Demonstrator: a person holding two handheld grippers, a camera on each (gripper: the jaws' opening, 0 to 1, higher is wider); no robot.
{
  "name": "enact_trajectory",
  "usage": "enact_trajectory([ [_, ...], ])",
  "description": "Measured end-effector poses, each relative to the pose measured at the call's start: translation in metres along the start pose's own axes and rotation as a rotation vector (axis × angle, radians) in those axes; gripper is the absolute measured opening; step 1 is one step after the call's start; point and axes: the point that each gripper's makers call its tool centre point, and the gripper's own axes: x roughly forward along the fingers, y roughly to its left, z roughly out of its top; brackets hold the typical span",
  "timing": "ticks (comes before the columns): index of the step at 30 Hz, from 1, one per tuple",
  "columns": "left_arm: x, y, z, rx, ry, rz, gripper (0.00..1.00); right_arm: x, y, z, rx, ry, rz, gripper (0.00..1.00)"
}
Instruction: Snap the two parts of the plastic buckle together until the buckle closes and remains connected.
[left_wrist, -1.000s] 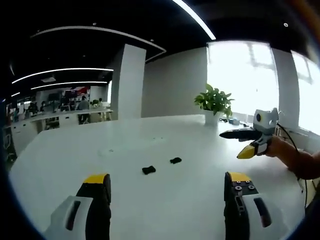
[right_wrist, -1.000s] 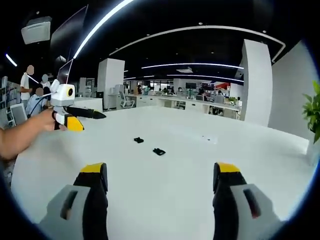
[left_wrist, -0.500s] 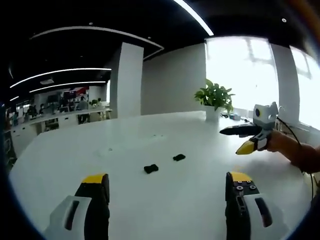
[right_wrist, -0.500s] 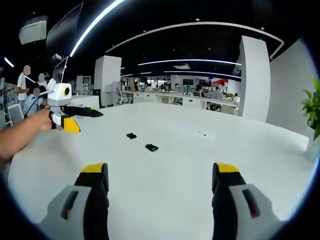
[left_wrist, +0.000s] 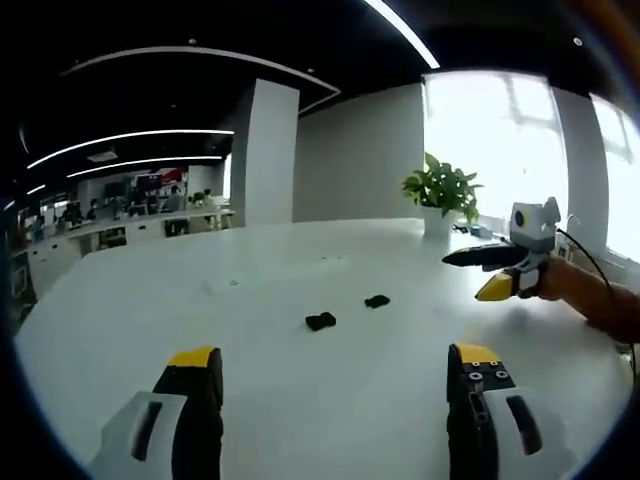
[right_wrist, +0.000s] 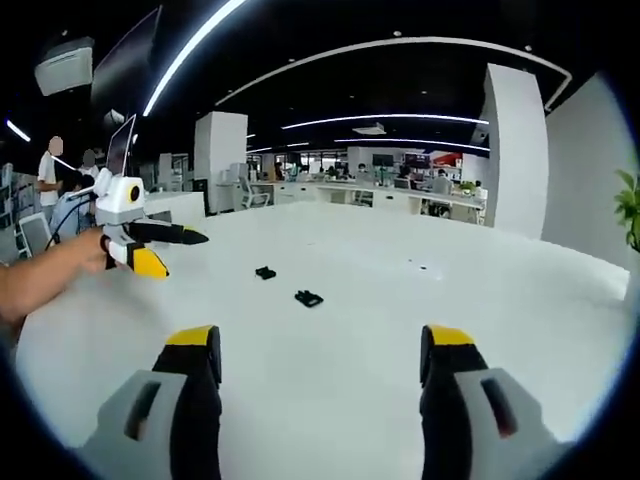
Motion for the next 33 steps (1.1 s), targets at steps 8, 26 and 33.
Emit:
enact_trajectory([
  [8,-0.004,0.007,0.01,0.01,-0.032,0.023,0.94,0.008,-0.001,-0.002,0.001,0.012,0.011,0.82],
  [26,0.013,0.005,0.014,0.028,-0.015,0.014,0.94,0.01,-0.003,-0.003,-0.043,0.035,0.006,0.8],
  [33,0.018,0.005,0.02,0.013,-0.023,0.008,0.94,0.016,-0.005,0.008,-0.047,0.02,0.007,0.8],
])
